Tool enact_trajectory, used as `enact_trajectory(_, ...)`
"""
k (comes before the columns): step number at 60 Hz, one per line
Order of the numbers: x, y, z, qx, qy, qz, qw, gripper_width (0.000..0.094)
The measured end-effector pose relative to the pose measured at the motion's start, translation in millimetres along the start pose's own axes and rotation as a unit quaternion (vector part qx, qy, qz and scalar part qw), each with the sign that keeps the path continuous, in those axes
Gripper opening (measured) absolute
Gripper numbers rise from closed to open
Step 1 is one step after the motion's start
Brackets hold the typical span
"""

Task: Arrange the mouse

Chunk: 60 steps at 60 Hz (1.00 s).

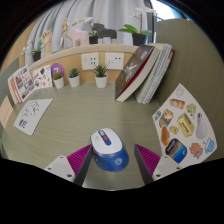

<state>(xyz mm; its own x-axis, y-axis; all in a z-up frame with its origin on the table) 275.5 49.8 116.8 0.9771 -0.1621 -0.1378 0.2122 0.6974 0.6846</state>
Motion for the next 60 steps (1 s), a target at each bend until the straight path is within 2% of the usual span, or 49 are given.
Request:
enact_trajectory(5,1.1,32.3,-16.6,-0.003,0.001,-0.002,1.000,0.0806)
enact_trajectory(6,0.3,18.3,-18.8,-0.004,0.000,-0.005,1.000,0.0792)
enact_trajectory(8,1.7,23.4,-29.2,-0.007,-0.001,-0.009,1.000,0.0761)
enact_trajectory(17,8.9,47.8,-55.6,-0.018,-0.012,-0.034,0.999,0.0545)
enact_trajectory(25,7.2,50.4,-61.2,-0.022,-0.021,-0.045,0.999,0.0506)
enact_trajectory(35,4.7,53.7,-62.5,-0.031,-0.036,-0.046,0.998,0.0393)
enact_trajectory(37,2.3,37.9,-43.4,-0.037,-0.042,-0.048,0.997,0.0370)
enact_trajectory(49,-7.2,50.3,-44.3,-0.058,-0.074,-0.039,0.995,0.0366)
enact_trajectory(54,-24.3,79.7,-18.9,-0.035,-0.085,-0.047,0.995,0.0368)
enact_trajectory(60,-82.0,170.6,46.9,0.032,-0.091,-0.053,0.994,0.0370)
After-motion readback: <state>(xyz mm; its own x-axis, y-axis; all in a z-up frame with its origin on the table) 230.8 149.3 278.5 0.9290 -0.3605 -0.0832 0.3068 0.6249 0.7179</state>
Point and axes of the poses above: the point between the fingertips, and its own axes, seen from behind it with the camera up: x to the right, y up, z backward, against the way the camera looks, the point moved 2 cm from there along z, backward, against the way the camera looks, and after that the axes turned 13 degrees about -z, right-handed, at the moved point
